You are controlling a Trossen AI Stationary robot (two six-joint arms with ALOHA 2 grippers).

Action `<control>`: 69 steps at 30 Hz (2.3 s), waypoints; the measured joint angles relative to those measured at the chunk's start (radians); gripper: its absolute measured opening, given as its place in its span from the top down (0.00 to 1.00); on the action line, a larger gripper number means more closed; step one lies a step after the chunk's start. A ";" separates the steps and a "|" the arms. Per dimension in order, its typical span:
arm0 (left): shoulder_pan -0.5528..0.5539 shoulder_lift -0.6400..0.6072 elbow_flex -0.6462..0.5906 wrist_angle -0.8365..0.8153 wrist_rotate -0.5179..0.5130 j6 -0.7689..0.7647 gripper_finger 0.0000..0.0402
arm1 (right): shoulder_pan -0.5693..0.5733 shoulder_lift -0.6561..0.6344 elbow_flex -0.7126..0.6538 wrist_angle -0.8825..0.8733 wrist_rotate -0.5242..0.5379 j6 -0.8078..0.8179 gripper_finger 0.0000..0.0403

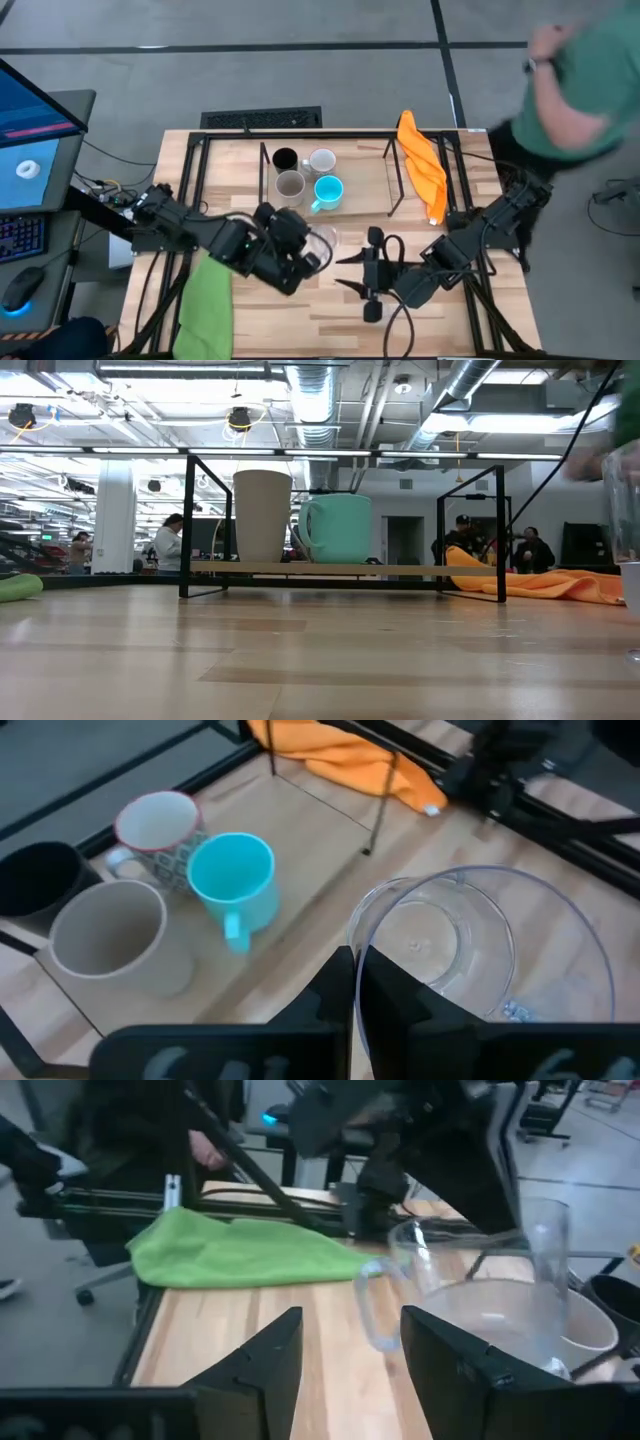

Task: Stack small to large cups/mugs on shelf
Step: Put the left transparent mug on the shelf

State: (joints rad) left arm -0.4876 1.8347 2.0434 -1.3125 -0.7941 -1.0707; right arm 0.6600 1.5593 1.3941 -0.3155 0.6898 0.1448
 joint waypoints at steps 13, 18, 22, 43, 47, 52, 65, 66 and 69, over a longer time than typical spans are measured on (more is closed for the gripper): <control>0.081 0.000 0.000 0.051 0.022 0.042 1.00 | -0.038 0.000 0.000 -0.051 0.000 0.004 0.53; 0.093 0.000 0.000 0.103 0.075 0.101 1.00 | -0.062 0.000 0.000 -0.058 0.016 0.004 0.53; 0.096 0.000 0.000 0.108 0.053 0.105 1.00 | -0.073 0.000 0.000 -0.058 0.016 0.004 0.53; 0.126 0.000 0.000 0.204 0.072 0.197 1.00 | -0.085 0.000 0.000 -0.096 0.014 0.002 0.88; 0.127 0.003 -0.002 0.209 0.092 0.210 1.00 | -0.084 0.000 0.000 -0.089 0.007 0.016 0.95; 0.126 0.003 -0.002 0.205 0.082 0.227 0.98 | -0.085 0.000 0.000 -0.080 0.011 0.084 0.95; 0.046 -0.036 0.098 0.058 0.194 0.229 0.64 | -0.112 -0.067 -0.002 -0.156 0.049 0.256 0.96; 0.034 -0.038 0.123 0.040 0.184 0.218 0.63 | -0.116 -0.076 -0.002 -0.167 0.063 0.263 0.96; -0.013 -0.038 0.208 -0.037 0.141 0.190 0.63 | -0.126 -0.112 -0.010 -0.201 0.133 0.290 0.96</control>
State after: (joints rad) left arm -0.5004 1.7966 2.2517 -1.3497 -0.6534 -0.8807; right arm 0.5340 1.4475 1.3842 -0.5165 0.8226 0.4348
